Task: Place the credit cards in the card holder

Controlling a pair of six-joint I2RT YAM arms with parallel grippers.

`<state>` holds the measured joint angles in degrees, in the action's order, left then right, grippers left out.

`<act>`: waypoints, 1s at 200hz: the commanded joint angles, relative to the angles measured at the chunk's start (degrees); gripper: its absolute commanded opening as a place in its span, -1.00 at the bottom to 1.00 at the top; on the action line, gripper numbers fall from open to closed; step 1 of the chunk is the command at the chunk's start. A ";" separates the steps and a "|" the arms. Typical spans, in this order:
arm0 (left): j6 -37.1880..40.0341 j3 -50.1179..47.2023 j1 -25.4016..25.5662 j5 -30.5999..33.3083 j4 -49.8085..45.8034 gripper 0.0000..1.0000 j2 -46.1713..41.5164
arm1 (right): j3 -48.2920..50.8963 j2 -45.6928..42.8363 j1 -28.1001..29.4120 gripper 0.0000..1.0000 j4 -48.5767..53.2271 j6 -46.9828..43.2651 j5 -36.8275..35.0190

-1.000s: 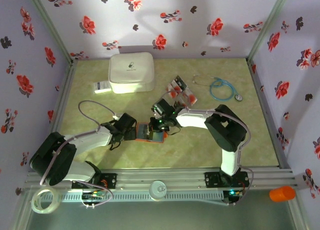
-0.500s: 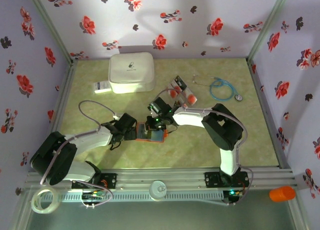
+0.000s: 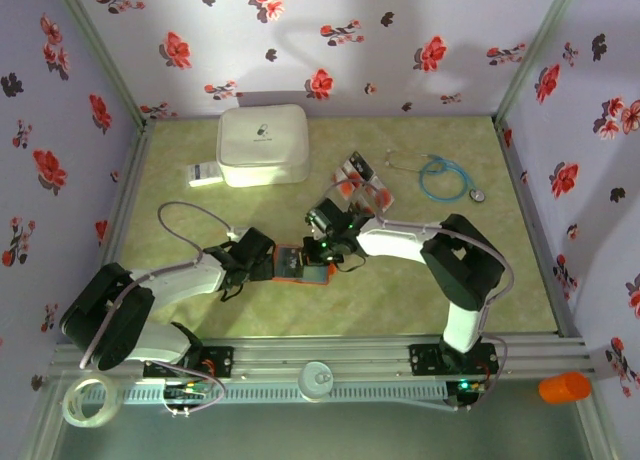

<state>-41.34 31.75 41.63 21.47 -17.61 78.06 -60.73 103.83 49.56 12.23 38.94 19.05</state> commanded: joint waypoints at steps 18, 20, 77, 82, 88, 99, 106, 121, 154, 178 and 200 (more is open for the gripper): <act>-0.76 -1.29 1.19 -1.91 1.32 0.99 1.31 | -0.52 2.94 0.52 -1.00 -0.26 -0.40 0.30; -0.69 -1.30 1.18 -1.88 1.34 0.99 1.30 | -0.59 3.02 0.53 -1.00 -0.27 -0.39 0.42; -0.83 -1.34 1.46 -1.88 1.71 0.99 1.48 | -3.53 5.67 1.74 -1.00 0.08 -0.34 1.34; -0.77 -1.34 1.44 -1.85 1.70 0.99 1.47 | -3.76 5.76 1.84 -1.00 0.16 -0.29 1.43; -0.84 -1.34 1.48 -1.88 1.70 0.99 1.48 | -3.99 5.84 1.99 -1.00 0.15 -0.31 1.43; -0.79 -1.34 1.44 -1.87 1.73 0.99 1.52 | -4.40 5.98 2.15 -1.00 0.18 -0.27 1.57; -0.84 -1.34 1.44 -1.84 1.71 0.99 1.47 | -4.63 6.10 2.16 -1.00 0.16 -0.14 1.75; -0.81 -1.34 1.53 -1.83 1.70 0.99 1.47 | -5.05 6.02 2.25 -1.00 0.16 -0.03 2.08; -1.26 -1.34 1.53 -1.58 0.70 0.99 0.59 | -4.90 5.34 2.26 -1.00 0.58 -0.33 1.81; -2.53 -1.25 1.53 0.00 -1.45 0.99 -1.77 | -3.28 4.05 2.18 -1.00 1.28 -0.92 0.48; -3.38 -0.59 1.53 1.56 -3.70 1.00 -3.35 | -0.88 2.89 2.12 -1.00 1.48 -1.15 -0.67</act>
<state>-42.63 31.16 42.28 22.06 -18.22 76.64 -64.20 108.62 50.94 12.23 38.94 19.53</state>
